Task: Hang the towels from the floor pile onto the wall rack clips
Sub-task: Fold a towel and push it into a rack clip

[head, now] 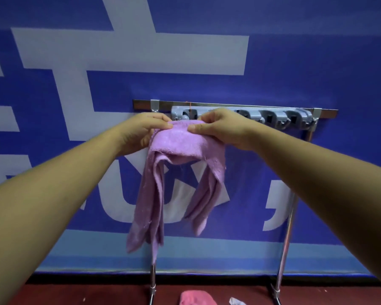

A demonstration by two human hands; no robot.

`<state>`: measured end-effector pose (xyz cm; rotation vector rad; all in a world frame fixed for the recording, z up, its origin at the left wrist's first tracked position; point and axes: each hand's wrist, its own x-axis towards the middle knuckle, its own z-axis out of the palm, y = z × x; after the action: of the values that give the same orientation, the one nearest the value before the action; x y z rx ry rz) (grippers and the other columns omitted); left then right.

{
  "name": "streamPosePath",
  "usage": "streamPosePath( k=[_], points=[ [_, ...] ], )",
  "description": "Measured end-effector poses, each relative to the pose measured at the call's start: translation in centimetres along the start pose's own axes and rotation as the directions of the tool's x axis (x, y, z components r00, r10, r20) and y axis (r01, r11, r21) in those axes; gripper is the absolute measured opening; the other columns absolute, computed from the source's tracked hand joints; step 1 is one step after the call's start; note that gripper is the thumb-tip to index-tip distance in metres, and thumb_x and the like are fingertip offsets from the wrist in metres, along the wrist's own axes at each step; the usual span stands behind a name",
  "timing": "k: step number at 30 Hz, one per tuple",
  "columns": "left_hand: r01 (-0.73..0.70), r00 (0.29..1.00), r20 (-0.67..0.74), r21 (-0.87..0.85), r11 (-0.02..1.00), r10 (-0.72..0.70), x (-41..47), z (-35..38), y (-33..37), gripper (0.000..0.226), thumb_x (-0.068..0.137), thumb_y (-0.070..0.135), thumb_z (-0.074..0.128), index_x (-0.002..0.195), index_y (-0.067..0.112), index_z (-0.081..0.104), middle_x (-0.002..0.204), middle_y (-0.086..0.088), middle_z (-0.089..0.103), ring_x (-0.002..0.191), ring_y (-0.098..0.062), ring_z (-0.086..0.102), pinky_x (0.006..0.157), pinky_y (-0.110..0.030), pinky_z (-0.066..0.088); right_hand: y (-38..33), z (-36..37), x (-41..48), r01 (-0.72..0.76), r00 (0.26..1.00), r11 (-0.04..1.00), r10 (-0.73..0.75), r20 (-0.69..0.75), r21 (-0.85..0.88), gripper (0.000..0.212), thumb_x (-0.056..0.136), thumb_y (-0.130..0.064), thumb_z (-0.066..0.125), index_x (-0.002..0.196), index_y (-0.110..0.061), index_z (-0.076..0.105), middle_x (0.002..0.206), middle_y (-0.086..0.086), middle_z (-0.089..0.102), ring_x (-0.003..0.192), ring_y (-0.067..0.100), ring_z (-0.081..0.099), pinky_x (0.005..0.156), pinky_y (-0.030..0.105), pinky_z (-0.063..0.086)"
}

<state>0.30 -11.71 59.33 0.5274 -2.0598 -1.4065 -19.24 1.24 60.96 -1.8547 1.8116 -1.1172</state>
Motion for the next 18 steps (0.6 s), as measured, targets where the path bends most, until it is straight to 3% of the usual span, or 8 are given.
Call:
streamPosePath(
  k=[5, 8, 11, 13, 15, 18],
  points=[
    [-0.03, 0.994, -0.107, 0.021, 0.999, 0.033, 3.6, -1.8, 1.0, 0.003, 0.085, 0.015, 0.065, 0.082, 0.017, 0.065, 0.07, 0.003, 0.06, 0.059, -0.01, 0.055, 0.051, -0.018, 0.043, -1.7, -0.8, 4.3, 0.016, 0.984, 0.962, -0.064, -0.167, -0.274, 0.027, 0.088, -0.035, 0.073, 0.075, -0.012, 0.067, 0.066, -0.002, 0.057, 0.056, 0.01, 0.049, 0.052, 0.02, 0.041],
    [-0.017, 0.986, -0.166, 0.019, 1.0, 0.02, 5.5, -2.2, 0.7, 0.009, 0.09, 0.015, 0.063, 0.081, 0.017, 0.064, 0.07, 0.004, 0.061, 0.062, -0.011, 0.058, 0.054, -0.019, 0.046, -1.7, -0.9, 6.7, 0.029, 0.961, 0.919, -0.133, -0.241, -0.393, 0.025, 0.087, -0.031, 0.075, 0.103, -0.012, 0.07, 0.091, 0.0, 0.06, 0.081, 0.016, 0.055, 0.068, 0.025, 0.041],
    [-0.013, 0.977, -0.212, 0.014, 1.0, 0.016, 7.0, -1.9, -0.4, 0.009, 0.092, 0.014, 0.063, 0.083, 0.014, 0.065, 0.076, 0.001, 0.064, 0.068, -0.014, 0.06, 0.062, -0.024, 0.048, -0.7, -0.3, 8.6, 0.011, 0.941, 0.901, -0.156, -0.301, -0.433, 0.029, 0.087, -0.029, 0.074, 0.11, -0.015, 0.064, 0.102, -0.001, 0.053, 0.092, 0.018, 0.05, 0.074, 0.026, 0.036],
    [0.01, 0.964, -0.265, 0.019, 1.0, -0.005, 7.8, -1.6, -1.3, 0.012, 0.092, 0.014, 0.064, 0.08, 0.013, 0.065, 0.076, -0.003, 0.064, 0.068, -0.017, 0.059, 0.064, -0.026, 0.048, 0.2, 0.4, 9.5, -0.011, 0.939, 0.888, -0.149, -0.309, -0.461, 0.03, 0.089, -0.028, 0.071, 0.113, -0.016, 0.059, 0.108, 0.002, 0.055, 0.094, 0.022, 0.052, 0.076, 0.032, 0.042],
    [0.047, 0.951, -0.307, 0.038, 0.998, -0.034, 8.4, -1.5, -2.3, 0.013, 0.092, 0.014, 0.064, 0.08, 0.012, 0.065, 0.081, -0.007, 0.064, 0.069, -0.021, 0.057, 0.067, -0.028, 0.046, 1.0, 1.2, 10.0, -0.052, 0.936, 0.877, -0.124, -0.33, -0.478, 0.027, 0.092, -0.026, 0.066, 0.113, -0.016, 0.053, 0.108, 0.006, 0.058, 0.093, 0.029, 0.055, 0.08, 0.039, 0.047],
    [0.117, 0.94, -0.332, 0.087, 0.989, -0.082, 8.9, -1.2, -3.7, 0.014, 0.093, 0.012, 0.058, 0.079, 0.015, 0.061, 0.069, -0.005, 0.058, 0.053, -0.019, 0.051, 0.055, -0.024, 0.041, 2.1, 2.4, 10.2, -0.123, 0.929, 0.812, -0.108, -0.355, -0.571, 0.017, 0.095, -0.023, 0.058, 0.109, -0.017, 0.052, 0.098, 0.005, 0.059, 0.092, 0.033, 0.053, 0.079, 0.039, 0.036]
  ],
)
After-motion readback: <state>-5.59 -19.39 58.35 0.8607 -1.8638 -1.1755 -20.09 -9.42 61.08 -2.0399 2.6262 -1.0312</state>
